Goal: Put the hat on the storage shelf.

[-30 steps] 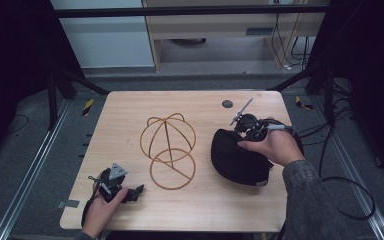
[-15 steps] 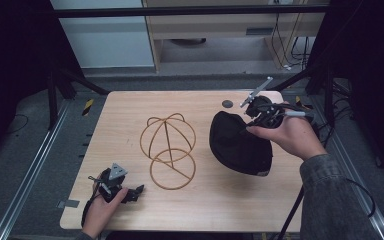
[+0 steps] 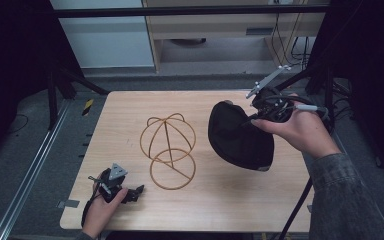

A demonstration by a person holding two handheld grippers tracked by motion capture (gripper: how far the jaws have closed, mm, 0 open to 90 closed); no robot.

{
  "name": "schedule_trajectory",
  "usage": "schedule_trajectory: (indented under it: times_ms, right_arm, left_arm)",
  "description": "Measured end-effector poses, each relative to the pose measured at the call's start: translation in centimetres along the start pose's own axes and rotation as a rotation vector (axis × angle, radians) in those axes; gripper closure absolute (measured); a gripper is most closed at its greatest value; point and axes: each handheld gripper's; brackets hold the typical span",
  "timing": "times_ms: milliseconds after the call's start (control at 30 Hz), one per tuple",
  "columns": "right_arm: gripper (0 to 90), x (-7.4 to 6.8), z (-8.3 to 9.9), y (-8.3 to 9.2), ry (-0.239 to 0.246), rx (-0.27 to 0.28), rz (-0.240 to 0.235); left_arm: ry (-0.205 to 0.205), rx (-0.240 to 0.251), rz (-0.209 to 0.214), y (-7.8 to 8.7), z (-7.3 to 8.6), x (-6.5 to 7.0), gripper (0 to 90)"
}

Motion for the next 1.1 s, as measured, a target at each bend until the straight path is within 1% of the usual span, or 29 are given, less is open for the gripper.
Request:
schedule_trajectory:
  times_ms: [33,133,267,400,433,467,533,767,800,867,933,967,1033,1100]
  right_arm:
    - [71.7,0.0,0.0,0.0,0.000,0.000,0.000]
    - [71.7,-0.3,-0.3,0.8,0.013,0.010,0.008]
    - [71.7,-0.6,-0.8,1.8,0.024,0.033,0.005]
    - [71.7,-1.1,-1.5,2.8,0.036,0.070,0.003]
    - [71.7,-1.1,-1.5,2.8,0.036,0.070,0.003]
    - [71.7,-1.3,-1.9,3.2,0.041,0.091,-0.004]
    - [71.7,-1.6,-2.4,3.6,0.043,0.107,-0.009]
    - [71.8,-2.6,-4.2,3.6,0.069,0.135,-0.025]
    - [71.8,-2.6,-4.2,3.6,0.069,0.135,-0.025]
    - [71.8,-3.0,-4.8,3.7,0.079,0.157,-0.039]
    - [71.7,-3.3,-5.1,3.7,0.084,0.174,-0.050]
    - [71.7,-3.3,-5.1,3.7,0.084,0.174,-0.050]
    - [71.8,-3.8,-5.5,3.8,0.094,0.198,-0.069]
    - [71.8,-3.9,-5.6,3.8,0.097,0.204,-0.075]
  left_arm:
    - [0.000,0.000,0.000,0.0,0.0,0.0,0.0]
    - [-0.001,0.000,0.001,0.0,0.0,0.0,0.0]
    - [-0.001,0.000,0.001,0.0,0.0,0.0,0.0]
    - [-0.001,0.000,0.001,0.0,0.0,0.0,0.0]
    - [-0.001,0.000,0.001,0.0,0.0,0.0,0.0]
    - [-0.002,-0.001,0.001,0.0,0.0,0.0,0.0]
    - [-0.001,0.000,0.001,0.0,0.0,0.0,0.0]
    - [-0.003,-0.001,0.003,0.0,0.0,0.0,0.0]
    - [-0.003,-0.001,0.003,0.0,0.0,0.0,0.0]
    - [-0.004,-0.001,0.003,0.0,0.0,0.0,0.0]
    - [-0.003,-0.001,0.003,0.0,0.0,0.0,0.0]
    - [-0.003,-0.001,0.003,0.0,0.0,0.0,0.0]
    - [-0.003,-0.001,0.003,0.0,0.0,0.0,0.0]
    - [-0.003,-0.001,0.003,0.0,0.0,0.0,0.0]
Point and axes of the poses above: each handheld gripper's, and its own axes: y roughly backward along the jaws, z roughly out of its underside, x roughly to its right, and after that the axes turned 2 degrees about x, right-handed
